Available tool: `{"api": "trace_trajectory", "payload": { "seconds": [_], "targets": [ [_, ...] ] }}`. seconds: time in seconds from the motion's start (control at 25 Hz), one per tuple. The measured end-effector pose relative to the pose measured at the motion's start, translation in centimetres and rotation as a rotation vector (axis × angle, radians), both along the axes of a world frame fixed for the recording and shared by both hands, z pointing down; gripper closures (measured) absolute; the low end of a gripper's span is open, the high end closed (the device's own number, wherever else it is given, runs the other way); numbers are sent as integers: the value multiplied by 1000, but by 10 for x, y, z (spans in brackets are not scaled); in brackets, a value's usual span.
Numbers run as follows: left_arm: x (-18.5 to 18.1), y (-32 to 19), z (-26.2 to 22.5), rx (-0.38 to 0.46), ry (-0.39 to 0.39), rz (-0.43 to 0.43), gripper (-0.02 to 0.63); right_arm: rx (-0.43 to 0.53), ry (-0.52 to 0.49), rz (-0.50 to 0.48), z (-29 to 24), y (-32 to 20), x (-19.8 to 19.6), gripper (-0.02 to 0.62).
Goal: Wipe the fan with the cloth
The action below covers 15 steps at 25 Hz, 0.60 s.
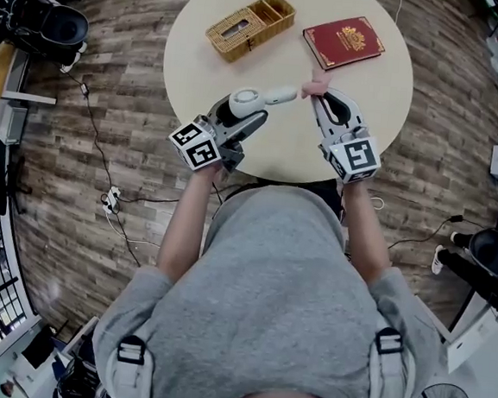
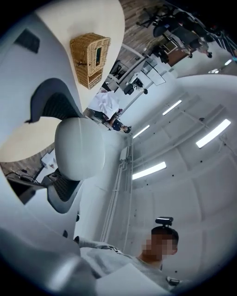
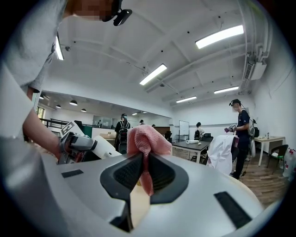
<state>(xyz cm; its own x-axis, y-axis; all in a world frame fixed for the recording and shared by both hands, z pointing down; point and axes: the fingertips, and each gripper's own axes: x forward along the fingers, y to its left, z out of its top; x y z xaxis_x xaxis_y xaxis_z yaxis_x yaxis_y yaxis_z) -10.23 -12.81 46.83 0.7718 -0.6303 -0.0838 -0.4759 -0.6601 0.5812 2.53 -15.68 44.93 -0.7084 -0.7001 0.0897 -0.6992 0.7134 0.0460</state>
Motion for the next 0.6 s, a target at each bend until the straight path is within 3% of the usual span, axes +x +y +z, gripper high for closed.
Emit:
{"api": "trace_trajectory", "payload": {
  "seconds": [0.24, 0.6],
  "targets": [
    [6, 10, 19, 52, -201, 40, 224, -65, 26, 16, 31, 9, 17, 555],
    [15, 23, 40, 65, -368, 72, 224, -114, 103, 43, 69, 28, 28, 557]
  ]
}}
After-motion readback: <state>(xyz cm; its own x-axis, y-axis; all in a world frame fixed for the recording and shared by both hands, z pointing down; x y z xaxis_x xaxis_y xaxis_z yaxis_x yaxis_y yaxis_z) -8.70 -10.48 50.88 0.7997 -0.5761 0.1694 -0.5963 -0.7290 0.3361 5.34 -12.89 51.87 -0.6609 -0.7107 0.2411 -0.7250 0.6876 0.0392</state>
